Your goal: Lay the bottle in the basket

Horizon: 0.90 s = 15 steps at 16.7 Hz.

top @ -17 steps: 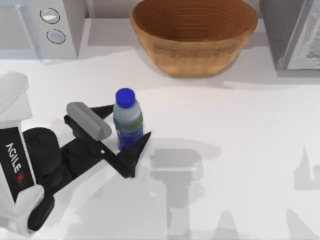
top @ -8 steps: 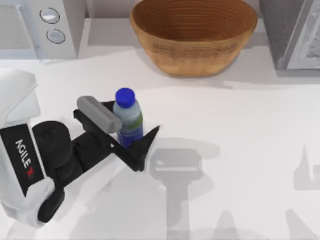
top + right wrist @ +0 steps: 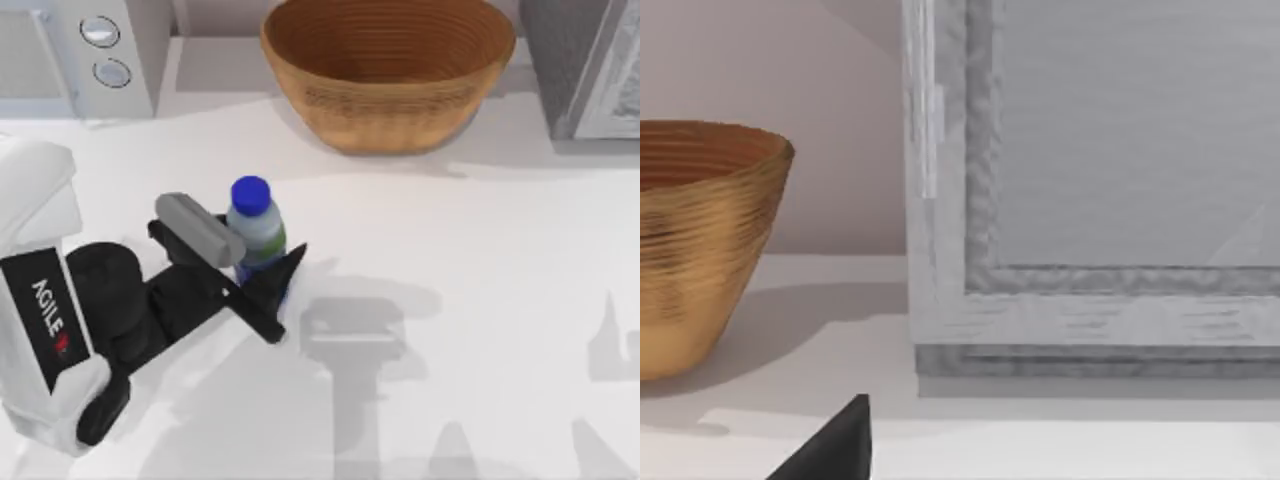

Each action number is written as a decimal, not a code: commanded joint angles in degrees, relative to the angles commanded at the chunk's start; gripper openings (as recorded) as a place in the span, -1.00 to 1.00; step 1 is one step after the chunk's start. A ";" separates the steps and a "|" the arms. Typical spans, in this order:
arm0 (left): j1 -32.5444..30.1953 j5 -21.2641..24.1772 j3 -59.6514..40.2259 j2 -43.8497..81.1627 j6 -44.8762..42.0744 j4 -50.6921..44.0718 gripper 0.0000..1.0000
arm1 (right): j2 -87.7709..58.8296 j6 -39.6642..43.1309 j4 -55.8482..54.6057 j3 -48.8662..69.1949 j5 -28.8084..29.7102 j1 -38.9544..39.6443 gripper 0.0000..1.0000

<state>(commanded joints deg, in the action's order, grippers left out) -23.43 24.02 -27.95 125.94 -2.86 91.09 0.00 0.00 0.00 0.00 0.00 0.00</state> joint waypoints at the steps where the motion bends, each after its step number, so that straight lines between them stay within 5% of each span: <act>1: 0.00 0.00 0.00 0.00 0.00 0.00 -0.21 | 0.00 0.00 0.00 0.00 0.00 0.00 1.00; 6: 0.00 0.00 0.00 0.00 0.00 0.00 -0.96 | 0.00 0.00 0.00 0.00 0.00 0.00 1.00; 15: 0.07 -0.01 0.07 -0.03 -0.08 0.00 -1.00 | 0.00 0.00 0.00 0.00 0.00 0.00 1.00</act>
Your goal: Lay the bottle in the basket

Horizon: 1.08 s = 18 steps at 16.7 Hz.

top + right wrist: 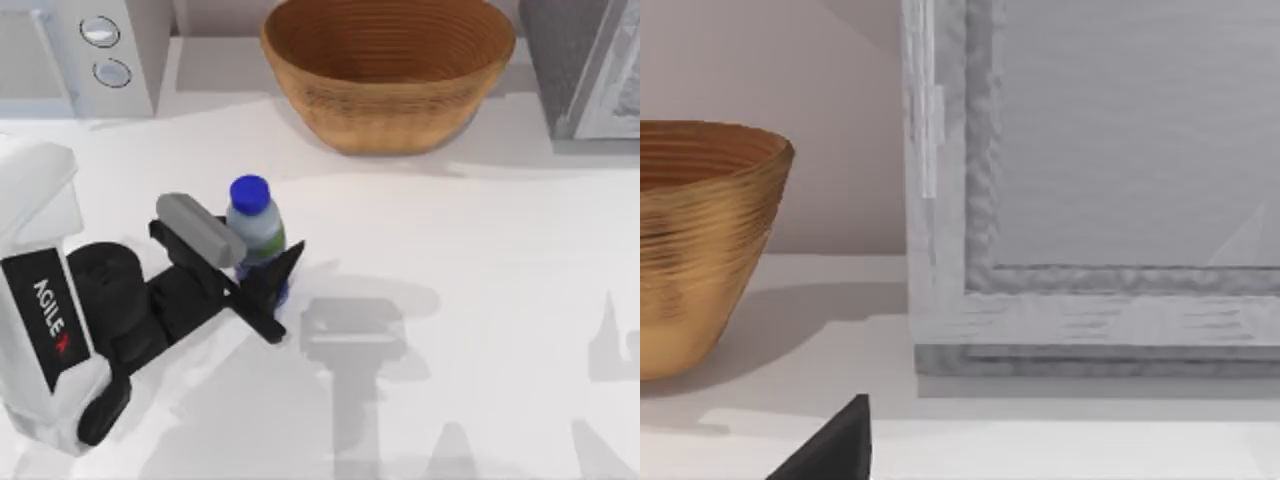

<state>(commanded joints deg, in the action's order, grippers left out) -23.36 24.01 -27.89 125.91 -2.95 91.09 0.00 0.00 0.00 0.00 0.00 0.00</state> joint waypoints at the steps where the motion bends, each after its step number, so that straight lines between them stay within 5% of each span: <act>1: 0.00 0.00 0.00 0.00 0.00 0.00 -1.00 | 0.00 0.00 0.00 0.00 0.00 0.00 1.00; 7: 2.28 2.84 1.93 -8.97 -0.45 -5.02 -1.00 | 0.00 0.00 0.00 0.00 0.00 0.00 1.00; 18: 14.27 13.21 14.72 -42.90 -2.05 -30.66 -1.00 | 0.00 0.00 0.00 0.00 0.00 0.00 1.00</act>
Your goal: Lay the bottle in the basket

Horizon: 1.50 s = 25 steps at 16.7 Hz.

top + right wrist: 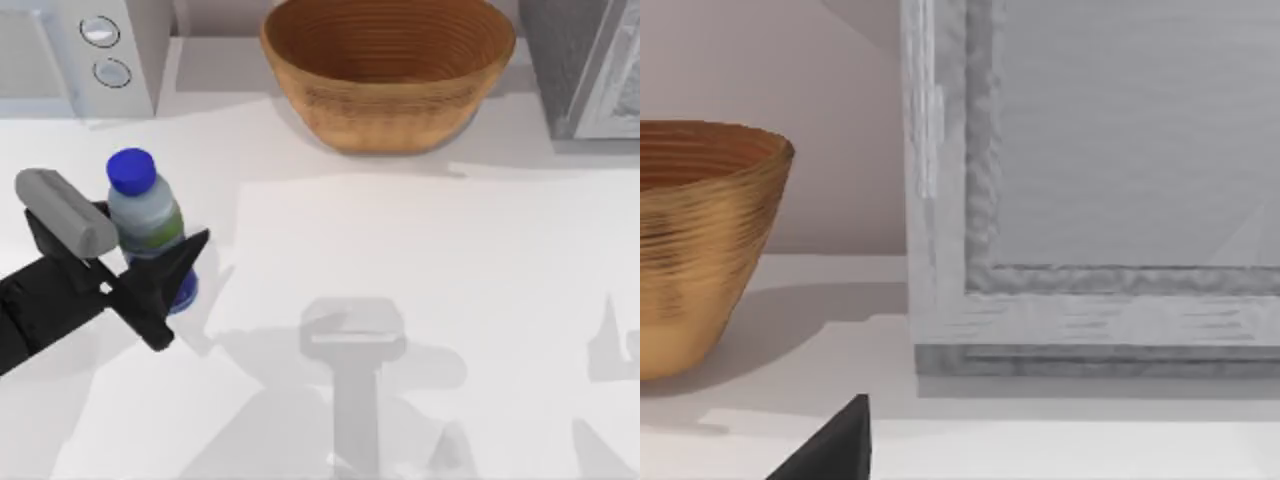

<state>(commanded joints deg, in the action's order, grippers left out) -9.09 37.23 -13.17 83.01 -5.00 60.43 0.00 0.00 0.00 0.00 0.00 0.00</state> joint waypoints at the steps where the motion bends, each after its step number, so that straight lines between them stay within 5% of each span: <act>1: 1.11 1.02 1.07 -3.27 -0.20 -2.30 -1.00 | 0.00 0.00 0.00 0.00 0.00 0.00 1.00; 8: 6.86 6.56 6.62 -20.81 -1.31 -14.14 -1.00 | 0.00 0.00 0.00 0.00 0.00 0.00 1.00; 17: 7.19 7.28 6.56 -22.71 -1.62 -15.49 -1.00 | 0.00 0.00 0.00 0.00 0.00 0.00 1.00; 25: 2.52 3.91 -12.92 -9.20 -0.94 -20.71 -1.00 | 0.00 0.00 0.00 0.00 0.00 0.00 1.00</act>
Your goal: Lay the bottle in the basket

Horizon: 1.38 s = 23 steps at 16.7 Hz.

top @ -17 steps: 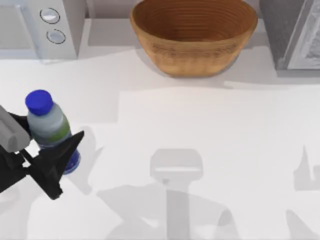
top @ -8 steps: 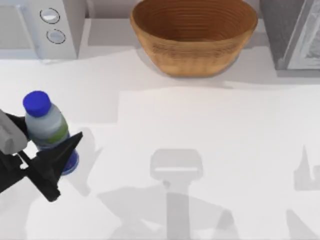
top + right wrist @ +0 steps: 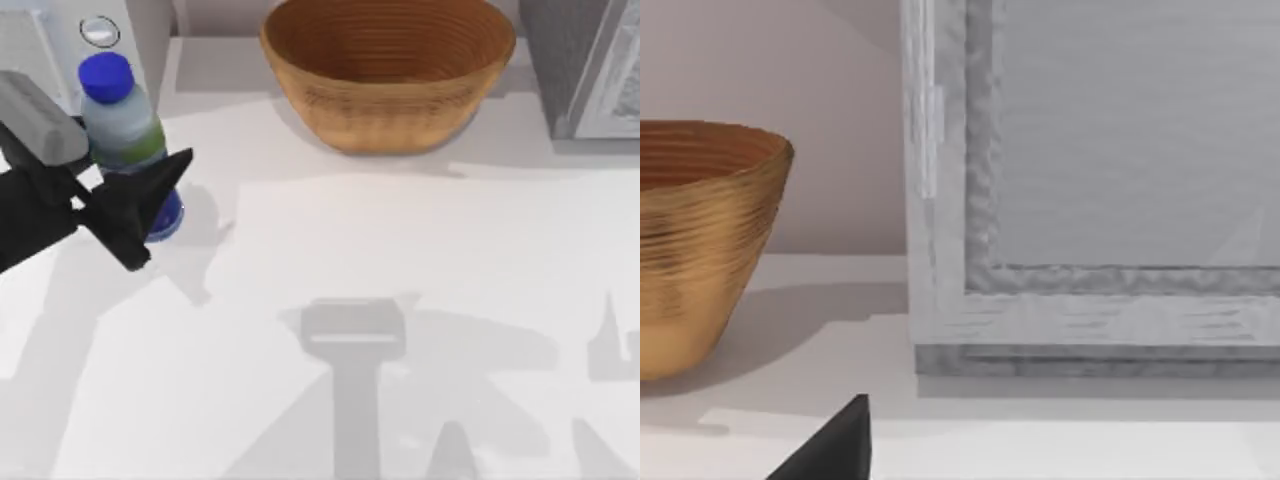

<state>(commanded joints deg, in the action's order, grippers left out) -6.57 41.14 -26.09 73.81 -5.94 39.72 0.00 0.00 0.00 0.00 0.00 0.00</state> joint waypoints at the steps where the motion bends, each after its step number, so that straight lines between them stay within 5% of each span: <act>1: -0.89 -0.76 -3.69 2.80 0.11 -1.23 -1.00 | 0.00 0.00 0.00 0.00 0.00 0.00 1.00; 15: -15.38 -15.22 -61.70 38.98 1.48 -22.06 -1.00 | 0.00 0.00 0.00 0.00 0.00 0.00 1.00; 23: -18.86 -19.66 -76.03 46.71 1.96 -27.95 -1.00 | 0.00 0.00 0.00 0.00 0.00 0.00 1.00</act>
<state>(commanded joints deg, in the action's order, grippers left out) -25.43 21.48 -102.12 120.52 -3.98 11.77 0.00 0.00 0.00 0.00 0.00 0.00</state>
